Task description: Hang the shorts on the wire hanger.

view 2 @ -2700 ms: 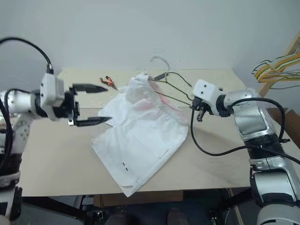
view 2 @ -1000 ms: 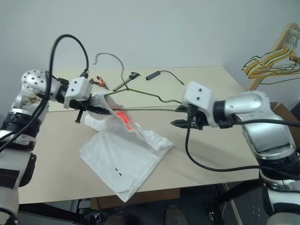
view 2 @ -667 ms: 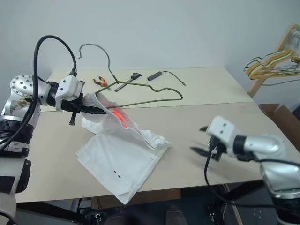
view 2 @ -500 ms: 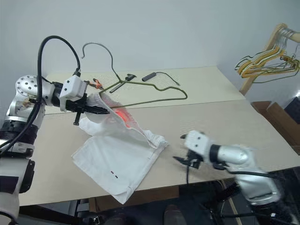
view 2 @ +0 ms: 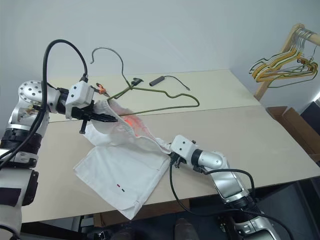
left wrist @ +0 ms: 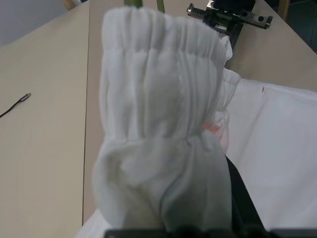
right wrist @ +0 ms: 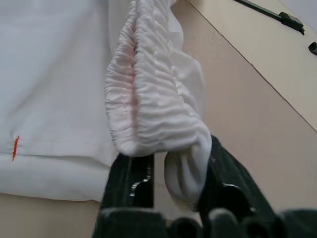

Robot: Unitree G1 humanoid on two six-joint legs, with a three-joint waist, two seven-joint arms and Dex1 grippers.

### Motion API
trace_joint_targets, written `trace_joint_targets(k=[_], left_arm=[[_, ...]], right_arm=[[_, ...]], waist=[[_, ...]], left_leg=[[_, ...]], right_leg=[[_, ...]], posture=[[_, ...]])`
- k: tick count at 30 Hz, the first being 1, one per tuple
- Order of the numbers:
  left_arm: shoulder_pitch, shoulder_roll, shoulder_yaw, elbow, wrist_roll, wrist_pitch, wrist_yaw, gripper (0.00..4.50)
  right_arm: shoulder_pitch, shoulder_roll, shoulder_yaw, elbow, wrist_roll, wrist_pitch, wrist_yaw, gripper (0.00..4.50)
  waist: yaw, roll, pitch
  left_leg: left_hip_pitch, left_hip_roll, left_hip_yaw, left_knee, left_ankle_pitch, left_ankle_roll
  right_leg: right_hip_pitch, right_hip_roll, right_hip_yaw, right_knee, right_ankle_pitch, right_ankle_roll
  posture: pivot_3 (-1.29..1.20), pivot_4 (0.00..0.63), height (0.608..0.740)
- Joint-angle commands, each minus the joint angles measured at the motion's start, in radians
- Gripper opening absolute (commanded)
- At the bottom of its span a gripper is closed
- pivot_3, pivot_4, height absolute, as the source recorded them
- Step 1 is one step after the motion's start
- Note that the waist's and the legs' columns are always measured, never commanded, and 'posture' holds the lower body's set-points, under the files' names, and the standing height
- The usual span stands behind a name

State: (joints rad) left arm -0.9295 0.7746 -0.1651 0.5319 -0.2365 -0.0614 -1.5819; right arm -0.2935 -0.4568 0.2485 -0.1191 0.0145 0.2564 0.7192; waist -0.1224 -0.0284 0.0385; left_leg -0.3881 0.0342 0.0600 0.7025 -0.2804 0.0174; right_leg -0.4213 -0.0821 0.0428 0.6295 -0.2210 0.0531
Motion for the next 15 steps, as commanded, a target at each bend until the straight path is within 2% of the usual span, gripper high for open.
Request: trace_joint_targets(k=[1, 6, 11, 15], left_arm=[[0.007, 0.018, 0.041, -0.022, -0.003, -0.012, 0.004, 0.03], [0.061, 0.045, 0.05, -0.047, 0.002, -0.044, -0.016, 0.03], [0.108, 0.072, 0.076, -0.083, -0.027, -0.051, -0.032, 0.03], [0.154, 0.114, 0.065, -0.121, -0.059, -0.062, -0.033, 0.03]], right_arm=[[-0.022, 0.014, -0.093, -0.021, 0.115, 0.028, 0.029, 0.02], [-0.085, -0.023, -0.212, -0.038, 0.324, 0.216, 0.125, 0.02], [-0.142, -0.155, -0.282, 0.004, 0.538, 0.463, 0.307, 0.02], [-0.182, -0.221, -0.296, 0.08, 0.598, 0.553, 0.372, 0.02]], waist=[[0.0, 0.0, 0.0], [-0.002, 0.0, 0.0], [0.003, 0.0, 0.0], [0.003, 0.0, 0.0]], left_leg=[[0.0, 0.0, 0.0, 0.0, 0.0, 0.0], [0.002, 0.0, 0.0, 0.0, 0.0, 0.0], [0.001, 0.0, -0.001, 0.0, 0.0, 0.0], [0.001, 0.0, 0.0, 0.0, 0.0, 0.0]], right_leg=[[0.0, 0.0, 0.0, 0.0, 0.0, 0.0], [0.001, 0.0, 0.001, 0.001, 0.0, 0.0], [0.001, 0.0, 0.0, 0.0, 0.0, 0.0], [0.001, 0.0, 0.0, 0.0, 0.0, 0.0]], posture=[[-0.09, 0.0, 0.74], [-0.09, 0.0, 0.74], [-0.09, 0.0, 0.74], [-0.09, 0.0, 0.74]])
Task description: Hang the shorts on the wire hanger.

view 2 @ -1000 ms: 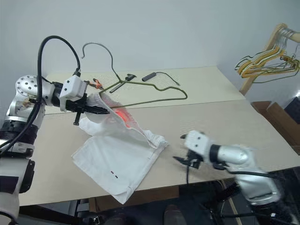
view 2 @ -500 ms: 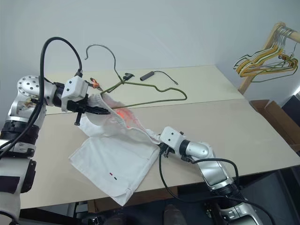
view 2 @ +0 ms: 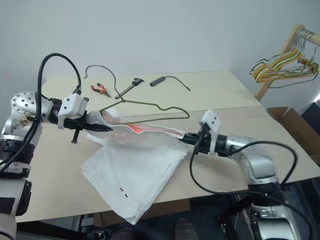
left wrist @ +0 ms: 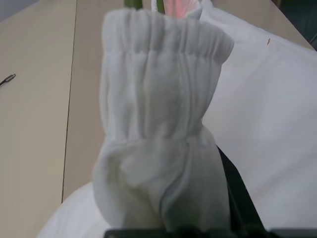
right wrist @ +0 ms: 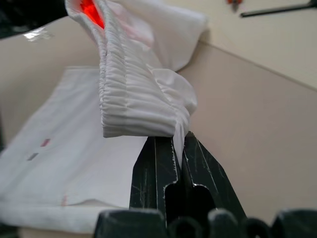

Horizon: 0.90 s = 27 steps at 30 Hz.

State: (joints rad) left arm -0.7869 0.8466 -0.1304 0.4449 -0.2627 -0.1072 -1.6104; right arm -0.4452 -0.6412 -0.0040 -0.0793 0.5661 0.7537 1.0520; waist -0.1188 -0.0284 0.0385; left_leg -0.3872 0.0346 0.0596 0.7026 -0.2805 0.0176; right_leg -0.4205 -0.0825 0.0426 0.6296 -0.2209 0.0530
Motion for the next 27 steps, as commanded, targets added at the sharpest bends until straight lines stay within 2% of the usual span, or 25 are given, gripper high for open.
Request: trace_joint_targets(k=[1, 13, 19, 27], left_arm=[[0.021, 0.051, 0.026, -0.039, -0.039, -0.023, -0.004, 0.03], [0.079, 0.085, 0.013, -0.085, -0.132, -0.026, -0.004, 0.03], [0.066, 0.067, -0.012, -0.038, 0.045, -0.088, 0.089, 0.03], [0.066, 0.086, -0.026, -0.015, 0.113, -0.107, 0.081, 0.03]], right_arm=[[-0.041, -0.047, -0.045, 0.055, 0.054, 0.067, 0.048, 0.02], [-0.128, -0.082, -0.081, 0.209, 0.131, 0.196, 0.068, 0.02], [-0.133, -0.094, -0.093, 0.205, 0.141, 0.201, 0.07, 0.02], [-0.13, -0.121, -0.111, 0.214, 0.152, 0.205, 0.084, 0.02]], waist=[[-0.001, 0.0, 0.0], [-0.001, 0.0, 0.0], [-0.002, 0.0, 0.0], [-0.003, 0.0, 0.0]], left_leg=[[0.0, 0.0, 0.0, 0.0, 0.0, 0.0], [0.0, 0.0, 0.0, 0.0, 0.0, 0.0], [0.0, 0.0, 0.0, 0.0, 0.0, 0.0], [0.0, 0.0, 0.001, 0.0, 0.0, 0.0]], right_leg=[[0.0, 0.0, 0.0, 0.0, 0.0, 0.0], [-0.001, 0.0, 0.0, 0.001, 0.0, 0.0], [-0.001, 0.0, 0.0, 0.001, 0.0, 0.0], [-0.001, 0.0, 0.0, 0.001, 0.0, 0.0]], posture=[[-0.09, 0.0, 0.74], [-0.09, 0.0, 0.74], [-0.09, 0.0, 0.74], [-0.09, 0.0, 0.74]])
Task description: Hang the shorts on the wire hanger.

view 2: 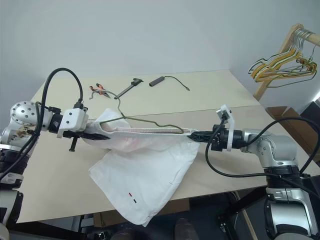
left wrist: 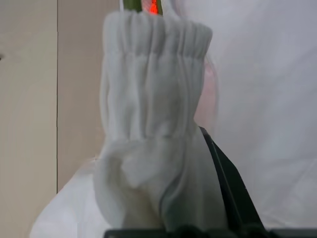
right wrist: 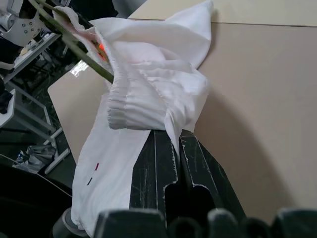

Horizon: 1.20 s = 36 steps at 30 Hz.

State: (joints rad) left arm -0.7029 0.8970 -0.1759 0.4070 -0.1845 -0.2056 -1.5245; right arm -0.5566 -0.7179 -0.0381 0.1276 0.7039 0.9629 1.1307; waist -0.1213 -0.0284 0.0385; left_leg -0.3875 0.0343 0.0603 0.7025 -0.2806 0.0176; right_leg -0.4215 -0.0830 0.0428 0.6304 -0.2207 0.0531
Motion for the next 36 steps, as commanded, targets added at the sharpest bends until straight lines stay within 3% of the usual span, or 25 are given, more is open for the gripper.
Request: trace_joint_targets(k=[1, 9, 17, 20, 28, 36], left_arm=[[-0.018, 0.037, 0.018, 0.023, 0.037, -0.008, -0.008, 0.03], [-0.017, 0.048, -0.025, 0.041, 0.14, -0.05, 0.017, 0.03], [-0.066, -0.056, -0.059, 0.079, 0.176, -0.06, 0.073, 0.03], [-0.101, -0.093, -0.049, 0.116, 0.181, -0.056, 0.098, 0.03], [-0.128, -0.101, -0.043, 0.175, 0.188, -0.089, 0.085, 0.03], [-0.124, -0.078, -0.045, 0.168, 0.163, -0.083, -0.003, 0.03]], right_arm=[[-0.018, -0.046, -0.076, 0.01, 0.014, -0.007, 0.006, 0.02], [-0.016, -0.034, -0.079, -0.081, 0.027, -0.035, -0.006, 0.02], [0.002, 0.018, 0.02, -0.326, -0.028, -0.077, -0.109, 0.02], [0.014, 0.0, 0.076, -0.364, -0.086, -0.081, -0.14, 0.7], [0.072, -0.058, 0.076, -0.358, -0.173, -0.089, -0.196, 3.37], [0.079, -0.139, -0.041, -0.476, -0.09, -0.113, -0.117, 3.37]], waist=[[0.0, 0.0, 0.0], [0.0, 0.0, 0.0], [0.004, 0.0, 0.0], [0.002, 0.0, 0.0], [-0.003, 0.0, 0.0], [-0.002, 0.0, 0.0]], left_leg=[[0.0, 0.0, 0.0, 0.0, 0.0, 0.0], [0.0, 0.0, 0.0, 0.0, 0.0, 0.0], [0.0, 0.0, 0.0, 0.0, 0.0, 0.0], [-0.001, 0.0, 0.0, 0.0, 0.0, 0.0], [-0.001, 0.0, 0.0, 0.0, 0.0, 0.0], [-0.001, 0.0, 0.0, 0.0, 0.0, 0.0]], right_leg=[[0.0, 0.0, 0.0, 0.0, 0.0, 0.0], [0.0, 0.0, 0.0, 0.0, 0.0, 0.0], [0.0, 0.0, 0.0, 0.0, 0.0, 0.0], [0.0, 0.0, -0.001, 0.0, 0.0, 0.0], [-0.001, 0.0, 0.0, 0.0, 0.0, 0.0], [-0.001, 0.0, 0.0, 0.0, 0.0, 0.0]], posture=[[-0.09, 0.0, 0.74], [-0.09, 0.0, 0.74], [-0.11, 0.0, 0.74], [-0.12, 0.0, 0.74], [-0.13, 0.0, 0.74], [-0.12, 0.0, 0.74]])
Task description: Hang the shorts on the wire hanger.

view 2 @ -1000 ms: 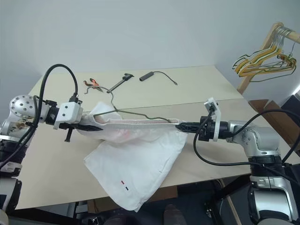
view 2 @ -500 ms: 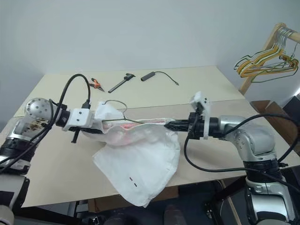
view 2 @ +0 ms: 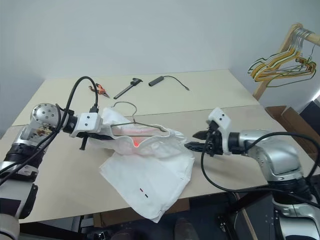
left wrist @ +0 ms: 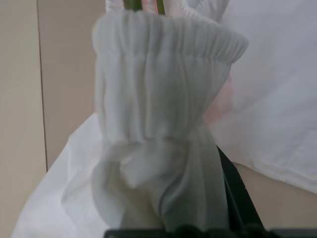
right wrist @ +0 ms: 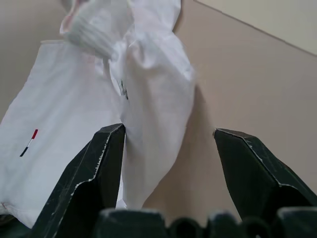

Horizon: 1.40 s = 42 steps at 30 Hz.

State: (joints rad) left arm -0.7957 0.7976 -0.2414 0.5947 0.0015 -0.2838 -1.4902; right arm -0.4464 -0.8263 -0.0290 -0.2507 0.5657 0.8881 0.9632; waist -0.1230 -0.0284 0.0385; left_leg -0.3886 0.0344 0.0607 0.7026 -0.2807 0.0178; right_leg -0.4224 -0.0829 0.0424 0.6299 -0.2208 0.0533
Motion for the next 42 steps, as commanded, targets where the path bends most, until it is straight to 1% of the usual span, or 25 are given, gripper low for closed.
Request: trace_joint_targets(k=[1, 4, 6, 7, 10, 13, 16, 22, 24, 25, 27, 37, 42], left_arm=[[-0.034, 0.024, 0.018, -0.019, -0.021, -0.007, -0.048, 0.03], [-0.04, 0.021, 0.019, -0.014, -0.017, -0.012, -0.057, 0.03], [-0.049, 0.015, 0.019, -0.012, -0.015, -0.011, -0.061, 0.03], [-0.053, 0.012, 0.019, -0.012, -0.015, -0.011, -0.062, 0.03], [-0.061, 0.007, 0.017, -0.008, -0.013, -0.013, -0.067, 0.03], [-0.067, 0.002, 0.017, -0.002, -0.013, -0.017, -0.068, 0.03], [-0.068, -0.003, 0.018, 0.0, -0.014, -0.021, -0.069, 0.03], [-0.066, -0.018, 0.022, -0.012, -0.024, -0.015, -0.07, 0.03], [-0.065, -0.022, 0.022, -0.018, -0.026, -0.013, -0.072, 0.03], [-0.065, -0.023, 0.022, -0.021, -0.026, -0.012, -0.072, 0.03], [-0.065, -0.024, 0.022, -0.024, -0.027, -0.012, -0.073, 0.03], [-0.044, -0.017, 0.02, -0.072, -0.041, -0.014, -0.102, 0.03], [-0.039, -0.023, 0.027, -0.093, -0.057, -0.008, -0.112, 0.03]], right_arm=[[-0.045, -0.042, -0.037, -0.138, 0.051, -0.043, 0.06, 3.37], [-0.088, -0.057, 0.029, -0.219, 0.016, -0.04, 0.044, 3.37], [-0.143, -0.068, 0.111, -0.246, -0.048, -0.006, -0.006, 3.37], [-0.16, -0.082, 0.152, -0.26, -0.086, -0.015, -0.01, 3.74], [-0.204, -0.117, 0.255, -0.273, -0.179, -0.033, -0.015, 4.49], [-0.243, -0.128, 0.344, -0.247, -0.274, -0.047, -0.028, 4.49], [-0.295, -0.095, 0.44, -0.18, -0.362, -0.039, -0.04, 4.49], [-0.431, 0.06, 0.593, 0.001, -0.432, 0.017, -0.003, 4.49], [-0.459, 0.093, 0.613, 0.056, -0.441, 0.01, 0.017, 4.49], [-0.469, 0.099, 0.619, 0.076, -0.442, 0.002, 0.036, 4.12], [-0.481, 0.107, 0.622, 0.107, -0.442, -0.008, 0.066, 3.57], [-0.524, 0.138, 0.606, 0.266, -0.415, -0.075, 0.244, 0.05], [-0.527, 0.151, 0.588, 0.305, -0.383, -0.067, 0.337, 0.05]], waist=[[-0.001, 0.0, 0.0], [-0.003, 0.0, 0.0], [-0.001, 0.0, 0.0], [0.0, 0.0, 0.0], [0.006, 0.0, 0.0], [0.005, 0.0, 0.0], [0.002, 0.0, 0.0], [-0.009, 0.0, 0.0], [-0.013, 0.0, 0.0], [-0.013, 0.0, 0.0], [-0.008, 0.0, 0.0], [-0.009, 0.0, 0.0], [-0.01, 0.0, 0.0]], left_leg=[[0.0, 0.0, 0.0, 0.0, 0.0, 0.0], [0.001, 0.0, 0.0, 0.0, 0.0, 0.0], [0.001, 0.001, 0.0, 0.0, 0.0, 0.0], [0.001, 0.0, 0.0, 0.0, 0.0, 0.0], [0.0, 0.0, 0.0, 0.0, 0.0, 0.0], [-0.001, 0.0, 0.001, 0.0, 0.0, 0.0], [-0.001, 0.0, 0.001, 0.0, 0.0, 0.0], [0.0, 0.0, 0.001, 0.001, 0.0, 0.0], [0.0, 0.0, 0.001, 0.001, 0.0, 0.0], [-0.001, 0.0, 0.001, 0.001, 0.0, 0.0], [-0.001, 0.0, 0.0, 0.001, 0.0, 0.0], [-0.001, 0.0, 0.0, 0.001, 0.0, 0.0], [-0.001, 0.0, 0.0, 0.001, 0.0, 0.0]], right_leg=[[0.0, 0.0, 0.0, 0.0, 0.0, 0.0], [0.0, 0.0, 0.0, 0.0, 0.0, 0.0], [0.0, 0.0, 0.0, 0.001, 0.0, 0.0], [0.0, 0.0, 0.0, 0.001, 0.0, 0.0], [0.0, 0.0, 0.0, 0.001, 0.0, 0.0], [-0.001, 0.0, 0.0, 0.001, 0.0, 0.0], [-0.001, 0.0, 0.0, 0.0, 0.0, 0.0], [-0.001, 0.0, 0.0, 0.001, 0.0, 0.0], [-0.001, 0.0, 0.0, 0.001, 0.0, 0.0], [-0.001, 0.0, 0.0, 0.001, 0.0, 0.0], [-0.001, 0.0, -0.001, 0.001, 0.0, 0.0], [-0.001, -0.001, -0.001, 0.001, 0.0, 0.0], [-0.001, -0.001, -0.001, 0.002, 0.0, 0.0]], posture=[[-0.12, 0.0, 0.74], [-0.11, 0.0, 0.74], [-0.11, 0.0, 0.74], [-0.11, 0.0, 0.74], [-0.11, 0.0, 0.74], [-0.11, 0.0, 0.74], [-0.11, 0.0, 0.74], [-0.12, 0.0, 0.74], [-0.12, 0.0, 0.74], [-0.12, 0.0, 0.74], [-0.11, 0.0, 0.74], [-0.11, 0.0, 0.74], [-0.1, 0.0, 0.74]])
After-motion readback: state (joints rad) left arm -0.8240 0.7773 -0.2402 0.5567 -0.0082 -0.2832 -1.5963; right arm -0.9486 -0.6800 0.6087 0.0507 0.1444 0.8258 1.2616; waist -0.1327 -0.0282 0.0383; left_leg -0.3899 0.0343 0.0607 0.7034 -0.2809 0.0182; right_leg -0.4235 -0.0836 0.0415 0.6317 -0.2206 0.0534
